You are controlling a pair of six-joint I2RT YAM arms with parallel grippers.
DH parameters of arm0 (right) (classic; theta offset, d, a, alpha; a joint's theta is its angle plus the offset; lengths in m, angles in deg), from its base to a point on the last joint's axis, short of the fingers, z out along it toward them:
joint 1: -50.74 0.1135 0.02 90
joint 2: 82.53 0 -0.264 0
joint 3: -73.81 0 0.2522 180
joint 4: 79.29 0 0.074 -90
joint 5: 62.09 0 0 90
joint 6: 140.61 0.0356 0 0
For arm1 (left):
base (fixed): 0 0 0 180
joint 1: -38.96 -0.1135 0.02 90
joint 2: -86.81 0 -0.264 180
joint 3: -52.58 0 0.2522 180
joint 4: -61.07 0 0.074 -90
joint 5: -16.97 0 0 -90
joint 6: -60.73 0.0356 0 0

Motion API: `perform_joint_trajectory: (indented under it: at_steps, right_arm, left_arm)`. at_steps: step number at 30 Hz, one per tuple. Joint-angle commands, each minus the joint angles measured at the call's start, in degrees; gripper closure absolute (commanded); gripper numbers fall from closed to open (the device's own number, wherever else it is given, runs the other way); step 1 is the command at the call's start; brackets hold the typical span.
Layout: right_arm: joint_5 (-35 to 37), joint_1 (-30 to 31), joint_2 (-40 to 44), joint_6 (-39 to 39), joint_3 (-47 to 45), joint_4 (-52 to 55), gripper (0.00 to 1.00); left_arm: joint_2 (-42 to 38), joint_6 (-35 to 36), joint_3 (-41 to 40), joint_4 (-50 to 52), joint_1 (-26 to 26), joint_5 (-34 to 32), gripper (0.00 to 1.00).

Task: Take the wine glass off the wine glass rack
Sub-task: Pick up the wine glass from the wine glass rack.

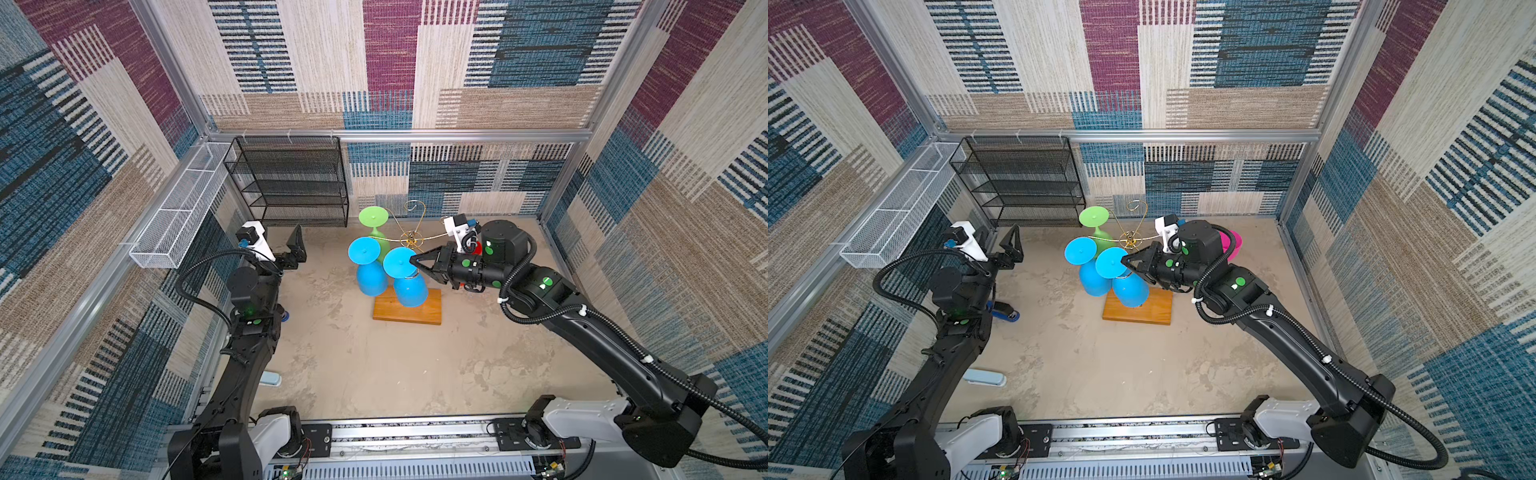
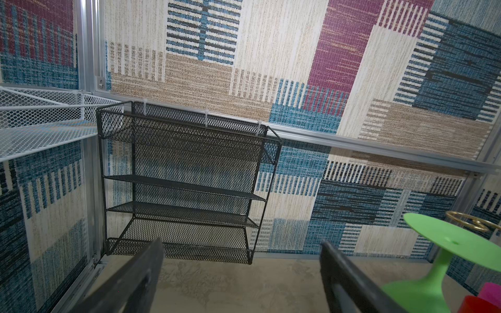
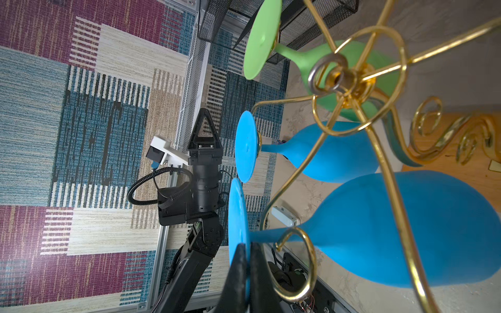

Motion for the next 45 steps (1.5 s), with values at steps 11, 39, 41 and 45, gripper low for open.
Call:
perform_joint_trajectory:
  at_steps: [11,39,41,45]
  right_arm:
    - [-0.9,-2.1,-1.3,1.7,-1.1,-5.6,1.0]
    - [4.2,-3.5,6.8,6.2,-7.2,-6.0,1.0]
    - [4.5,-3.5,7.7,6.1,-7.5,-5.6,1.0]
    - [4.6,-3.5,9.6,5.9,-8.8,-5.0,1.0]
  left_arm:
    - [0.0,1.8,0.1,-1.0,-0.1,-0.1,0.08]
    - [-0.5,1.7,0.2,-0.9,-0.1,-0.1,0.08]
    - [-0.6,1.7,0.2,-0.9,-0.1,-0.1,0.08]
    - [-0.7,1.9,0.1,-0.8,-0.1,-0.5,0.08]
